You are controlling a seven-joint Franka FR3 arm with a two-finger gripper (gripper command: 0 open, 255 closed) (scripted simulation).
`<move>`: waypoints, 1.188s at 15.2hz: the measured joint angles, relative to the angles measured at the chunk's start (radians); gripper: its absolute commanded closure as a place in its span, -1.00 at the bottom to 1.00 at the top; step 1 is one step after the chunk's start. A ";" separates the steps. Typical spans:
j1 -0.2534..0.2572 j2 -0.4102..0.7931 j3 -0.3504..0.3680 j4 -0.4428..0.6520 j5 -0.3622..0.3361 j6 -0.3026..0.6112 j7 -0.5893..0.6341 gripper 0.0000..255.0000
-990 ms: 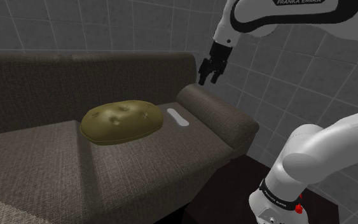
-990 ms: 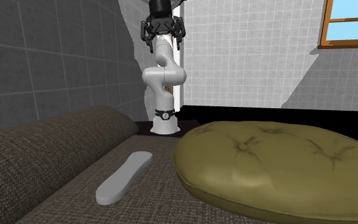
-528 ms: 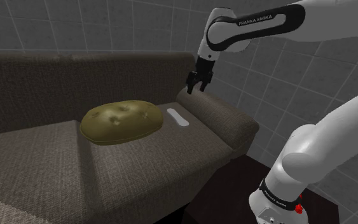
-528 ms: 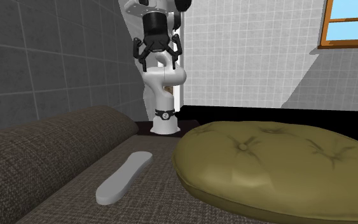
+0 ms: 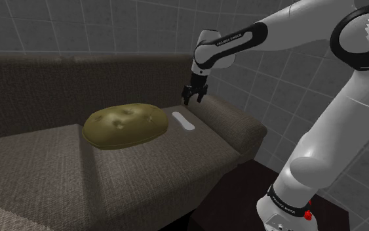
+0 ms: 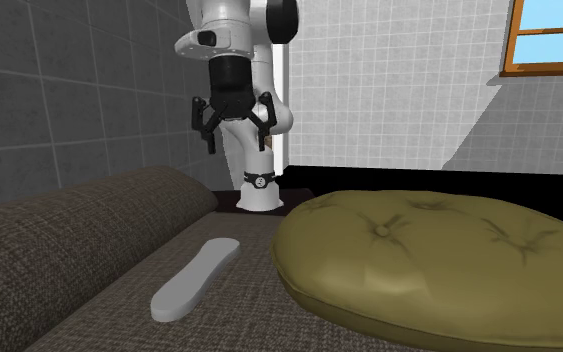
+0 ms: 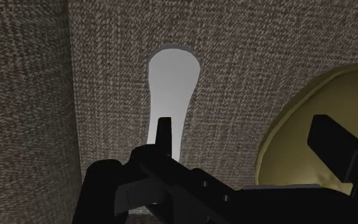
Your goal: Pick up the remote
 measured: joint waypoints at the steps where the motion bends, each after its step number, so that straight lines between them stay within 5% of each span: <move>1: -0.001 0.042 -0.002 0.022 0.000 0.015 0.001 -1.00; 12: -0.034 0.460 -0.027 0.284 0.003 0.111 0.000 -1.00; 18: -0.040 0.537 -0.027 0.312 0.009 0.154 -0.003 -1.00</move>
